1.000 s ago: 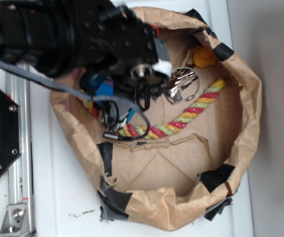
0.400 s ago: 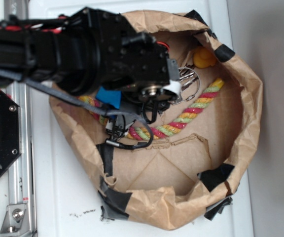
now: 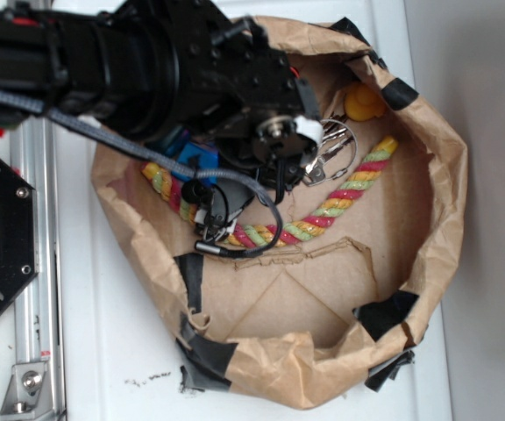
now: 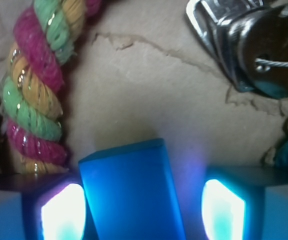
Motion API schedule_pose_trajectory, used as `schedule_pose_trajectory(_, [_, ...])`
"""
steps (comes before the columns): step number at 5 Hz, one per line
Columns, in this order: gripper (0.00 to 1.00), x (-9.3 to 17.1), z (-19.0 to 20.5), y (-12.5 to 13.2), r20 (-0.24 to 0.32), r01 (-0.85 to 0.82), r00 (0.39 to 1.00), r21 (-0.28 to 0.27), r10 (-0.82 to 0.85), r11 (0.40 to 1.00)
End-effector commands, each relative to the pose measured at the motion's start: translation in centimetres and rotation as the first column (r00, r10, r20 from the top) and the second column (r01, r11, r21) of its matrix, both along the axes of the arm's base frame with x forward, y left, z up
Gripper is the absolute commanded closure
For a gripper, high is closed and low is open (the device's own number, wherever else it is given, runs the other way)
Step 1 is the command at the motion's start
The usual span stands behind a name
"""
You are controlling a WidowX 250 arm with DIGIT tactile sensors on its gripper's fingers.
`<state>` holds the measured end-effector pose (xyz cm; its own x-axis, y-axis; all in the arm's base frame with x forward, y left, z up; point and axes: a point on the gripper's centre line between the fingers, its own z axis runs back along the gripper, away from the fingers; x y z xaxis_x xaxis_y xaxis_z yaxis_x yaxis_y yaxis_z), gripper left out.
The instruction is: Grab the blue block.
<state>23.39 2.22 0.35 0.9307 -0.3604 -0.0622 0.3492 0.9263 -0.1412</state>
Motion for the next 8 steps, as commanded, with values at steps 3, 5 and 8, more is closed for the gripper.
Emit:
schedule_pose_trajectory(3, [1.0, -0.1, 1.3, 0.3, 0.015, 0.032, 0.999, 0.015, -0.032, 0.999])
schedule_pose_trajectory(5, [1.0, 2.5, 8.2, 1.7, 0.144, -0.078, 0.987, 0.039, 0.072, 0.996])
schedule_pose_trajectory(8, [1.0, 3.2, 13.9, -1.9, 0.248, -0.087, 0.967, 0.1, 0.06, 0.991])
